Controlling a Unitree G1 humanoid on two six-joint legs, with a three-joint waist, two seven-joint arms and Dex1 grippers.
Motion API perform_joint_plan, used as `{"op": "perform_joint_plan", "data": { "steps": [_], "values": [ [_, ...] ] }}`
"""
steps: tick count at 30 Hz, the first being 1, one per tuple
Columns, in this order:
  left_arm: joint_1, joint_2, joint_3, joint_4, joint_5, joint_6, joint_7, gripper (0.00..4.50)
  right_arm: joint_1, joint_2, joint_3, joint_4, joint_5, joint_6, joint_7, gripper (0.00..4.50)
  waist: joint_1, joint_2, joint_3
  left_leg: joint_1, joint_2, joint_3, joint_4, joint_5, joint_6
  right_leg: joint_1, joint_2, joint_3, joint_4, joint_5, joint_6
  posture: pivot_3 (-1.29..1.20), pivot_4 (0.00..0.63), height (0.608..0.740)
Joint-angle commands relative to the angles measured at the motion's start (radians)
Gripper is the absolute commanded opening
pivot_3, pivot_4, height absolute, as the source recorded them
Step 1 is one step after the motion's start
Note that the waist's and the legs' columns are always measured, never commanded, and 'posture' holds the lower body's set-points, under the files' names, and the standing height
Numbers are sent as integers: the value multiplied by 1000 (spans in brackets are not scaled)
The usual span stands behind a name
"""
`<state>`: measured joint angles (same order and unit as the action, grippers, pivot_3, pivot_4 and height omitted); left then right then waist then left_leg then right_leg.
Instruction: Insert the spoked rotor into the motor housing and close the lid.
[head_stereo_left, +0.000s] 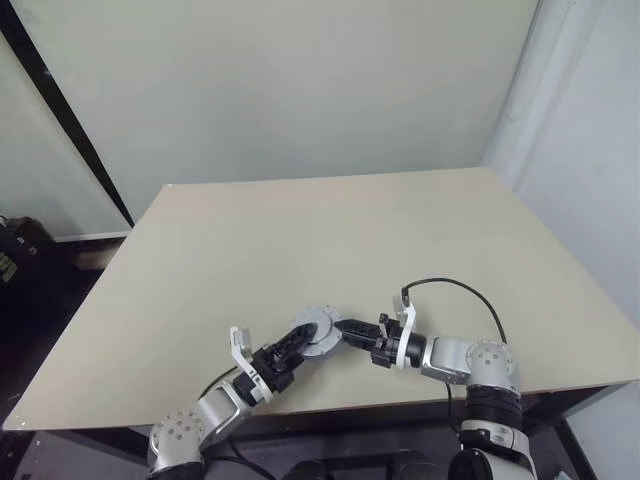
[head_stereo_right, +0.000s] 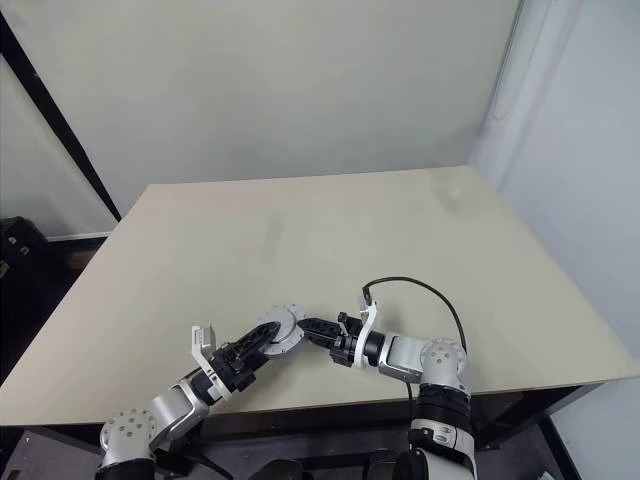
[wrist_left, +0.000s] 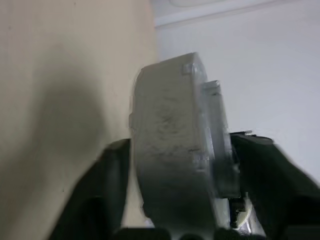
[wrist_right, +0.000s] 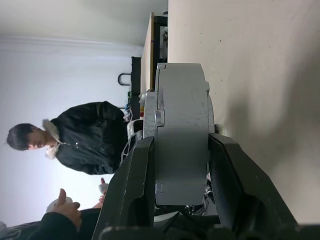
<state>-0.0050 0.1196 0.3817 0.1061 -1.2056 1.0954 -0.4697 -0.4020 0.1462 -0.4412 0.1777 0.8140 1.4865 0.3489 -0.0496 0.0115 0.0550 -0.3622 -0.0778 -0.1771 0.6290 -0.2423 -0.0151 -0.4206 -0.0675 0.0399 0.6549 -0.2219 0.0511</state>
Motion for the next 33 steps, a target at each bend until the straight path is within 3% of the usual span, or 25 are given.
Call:
{"op": "perform_joint_plan", "data": {
  "steps": [1, 6, 14, 19, 24, 33],
  "values": [
    [-12, 3, -2, -9, -23, 7, -13, 2283, -17, 31, 11, -52, 67, 4, 18, 1215, 0, 0, 0, 0, 0, 0, 0, 0, 0, 0, 0, 0, 0, 0, 0, 0, 0, 740],
    [-16, 0, -7, -3, -23, -3, -16, 2207, 5, 7, 76, -84, 64, -24, 47, 1215, 0, 0, 0, 0, 0, 0, 0, 0, 0, 0, 0, 0, 0, 0, 0, 0, 0, 740],
    [-25, -6, -8, 1, -15, -30, -21, 2008, 22, 5, 97, -100, 42, -113, 27, 4019, 0, 0, 0, 0, 0, 0, 0, 0, 0, 0, 0, 0, 0, 0, 0, 0, 0, 740],
    [-36, -11, 4, -12, 18, -105, -32, 1993, 55, -51, 211, -143, -47, -290, 73, 4068, 0, 0, 0, 0, 0, 1, 0, 0, 0, 0, 0, 0, -1, 0, 0, 0, 0, 740],
    [-73, 4, 38, -46, 84, -254, -29, 1991, 123, -134, 389, -189, -228, -643, 178, 4068, 0, -1, 0, 0, 0, 1, 0, -1, -1, 0, 0, -1, -1, 0, 0, 0, 0, 740],
    [-147, 151, -30, 22, 493, -602, 27, 1979, 177, -339, 693, -174, -598, -1274, 369, 4068, 1, -6, 3, 0, 0, 3, 0, -2, -2, -1, 1, -1, -2, 1, 0, 0, 0, 740]
  ]
}}
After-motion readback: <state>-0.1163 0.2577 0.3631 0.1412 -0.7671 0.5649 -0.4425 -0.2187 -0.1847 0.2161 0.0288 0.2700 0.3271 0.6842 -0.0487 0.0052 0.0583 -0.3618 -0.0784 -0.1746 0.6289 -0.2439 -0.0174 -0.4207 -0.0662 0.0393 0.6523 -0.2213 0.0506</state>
